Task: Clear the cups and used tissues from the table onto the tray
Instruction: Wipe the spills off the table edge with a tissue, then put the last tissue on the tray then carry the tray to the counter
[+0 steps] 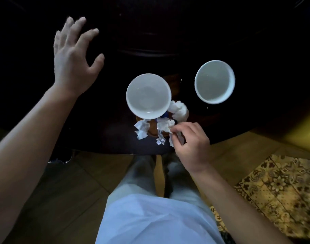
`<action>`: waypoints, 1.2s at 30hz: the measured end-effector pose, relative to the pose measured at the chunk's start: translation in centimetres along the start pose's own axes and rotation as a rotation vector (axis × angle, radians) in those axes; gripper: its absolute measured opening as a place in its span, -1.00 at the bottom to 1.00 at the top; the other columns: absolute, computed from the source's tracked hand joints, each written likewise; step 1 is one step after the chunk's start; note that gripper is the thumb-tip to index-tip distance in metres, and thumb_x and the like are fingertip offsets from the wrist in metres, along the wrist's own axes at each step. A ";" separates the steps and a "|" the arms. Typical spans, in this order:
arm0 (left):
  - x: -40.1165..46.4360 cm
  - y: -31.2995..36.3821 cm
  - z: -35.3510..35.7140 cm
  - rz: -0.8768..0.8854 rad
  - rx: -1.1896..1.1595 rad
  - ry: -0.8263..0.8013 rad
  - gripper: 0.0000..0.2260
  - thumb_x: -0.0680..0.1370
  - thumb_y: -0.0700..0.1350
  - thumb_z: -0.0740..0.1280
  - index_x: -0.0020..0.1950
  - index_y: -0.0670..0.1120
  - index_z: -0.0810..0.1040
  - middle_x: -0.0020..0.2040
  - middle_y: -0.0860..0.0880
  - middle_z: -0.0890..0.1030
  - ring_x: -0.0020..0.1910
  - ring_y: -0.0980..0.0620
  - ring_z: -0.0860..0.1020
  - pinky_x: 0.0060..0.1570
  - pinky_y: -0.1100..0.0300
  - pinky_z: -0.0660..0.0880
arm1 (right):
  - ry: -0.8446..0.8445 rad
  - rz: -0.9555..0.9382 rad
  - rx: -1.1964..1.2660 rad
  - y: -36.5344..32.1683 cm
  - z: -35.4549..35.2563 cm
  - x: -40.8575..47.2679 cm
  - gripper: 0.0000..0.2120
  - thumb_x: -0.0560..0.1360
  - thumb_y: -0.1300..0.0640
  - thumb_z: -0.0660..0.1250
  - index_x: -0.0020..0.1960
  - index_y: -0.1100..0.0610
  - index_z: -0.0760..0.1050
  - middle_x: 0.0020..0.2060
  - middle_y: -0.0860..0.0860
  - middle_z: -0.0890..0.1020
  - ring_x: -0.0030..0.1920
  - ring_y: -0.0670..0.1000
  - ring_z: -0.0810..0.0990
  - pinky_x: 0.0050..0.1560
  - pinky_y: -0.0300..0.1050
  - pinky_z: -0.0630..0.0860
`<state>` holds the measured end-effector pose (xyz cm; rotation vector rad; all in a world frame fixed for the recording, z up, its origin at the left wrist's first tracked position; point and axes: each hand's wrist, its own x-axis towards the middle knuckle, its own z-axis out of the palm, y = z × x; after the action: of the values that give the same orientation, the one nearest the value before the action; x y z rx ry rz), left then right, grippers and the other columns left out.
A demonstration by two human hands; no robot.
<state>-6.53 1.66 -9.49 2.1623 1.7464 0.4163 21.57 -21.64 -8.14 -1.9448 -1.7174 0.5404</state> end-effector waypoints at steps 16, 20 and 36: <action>-16.7 4.2 1.4 -0.133 -0.351 -0.054 -0.77 0.60 -0.07 0.36 0.20 -0.12 0.60 0.04 -0.08 0.62 -0.13 -0.02 0.58 0.01 0.07 0.56 | 0.111 0.120 0.015 -1.2 0.0 -2.1 -0.70 0.48 0.18 0.47 0.18 0.23 0.56 0.07 0.09 0.60 0.04 0.09 0.54 0.09 0.06 0.54; -21.0 7.7 2.9 -0.207 -0.380 -0.188 -0.54 0.56 0.15 0.42 0.39 0.00 0.49 0.08 0.07 0.57 -0.15 0.10 0.55 -0.12 0.07 0.57 | 0.106 0.152 0.057 0.0 -1.2 -3.0 -0.69 0.48 0.18 0.46 0.18 0.24 0.53 0.02 0.09 0.57 -0.02 0.07 0.54 -0.02 -0.08 0.54; -21.5 13.4 6.8 -0.107 -0.113 -0.037 -0.42 0.45 0.15 0.54 0.37 -0.06 0.48 0.06 -0.07 0.55 -0.09 -0.03 0.58 -0.25 0.01 0.60 | 0.129 0.382 0.144 10.4 -7.7 3.1 -0.75 0.58 0.20 0.37 0.23 0.23 0.49 0.04 -0.03 0.56 0.00 -0.13 0.53 -0.07 -0.60 0.36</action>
<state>3.76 -22.47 -10.30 1.9768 1.7641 0.4343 34.76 -20.25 -8.05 -2.1591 -1.1991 0.6369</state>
